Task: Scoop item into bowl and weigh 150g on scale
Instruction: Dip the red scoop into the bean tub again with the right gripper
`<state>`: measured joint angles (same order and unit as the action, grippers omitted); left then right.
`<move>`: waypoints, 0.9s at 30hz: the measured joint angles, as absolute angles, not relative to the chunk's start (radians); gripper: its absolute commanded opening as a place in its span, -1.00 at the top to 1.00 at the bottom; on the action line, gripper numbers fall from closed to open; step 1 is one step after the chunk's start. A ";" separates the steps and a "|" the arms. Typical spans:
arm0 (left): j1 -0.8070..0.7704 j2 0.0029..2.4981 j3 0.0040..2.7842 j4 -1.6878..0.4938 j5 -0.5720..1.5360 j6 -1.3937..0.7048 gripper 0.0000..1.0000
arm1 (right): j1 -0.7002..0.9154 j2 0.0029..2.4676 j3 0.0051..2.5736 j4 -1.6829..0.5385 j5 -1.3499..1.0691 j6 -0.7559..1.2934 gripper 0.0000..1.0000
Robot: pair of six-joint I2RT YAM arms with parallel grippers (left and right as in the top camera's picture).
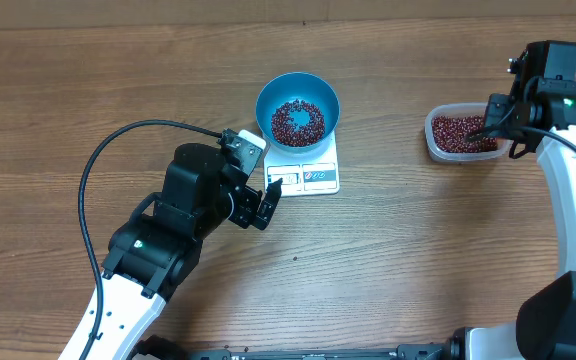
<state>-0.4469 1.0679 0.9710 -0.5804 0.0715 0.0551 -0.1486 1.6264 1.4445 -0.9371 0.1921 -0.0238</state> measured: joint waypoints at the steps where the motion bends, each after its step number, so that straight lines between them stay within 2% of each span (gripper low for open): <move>1: -0.447 1.068 0.971 -0.580 0.072 0.055 -0.99 | -0.149 1.635 1.444 -0.937 0.198 -0.026 0.93; 27: -0.447 1.068 0.971 -0.580 0.072 0.055 -0.99 | -0.101 1.794 1.444 -0.931 0.173 -0.052 0.93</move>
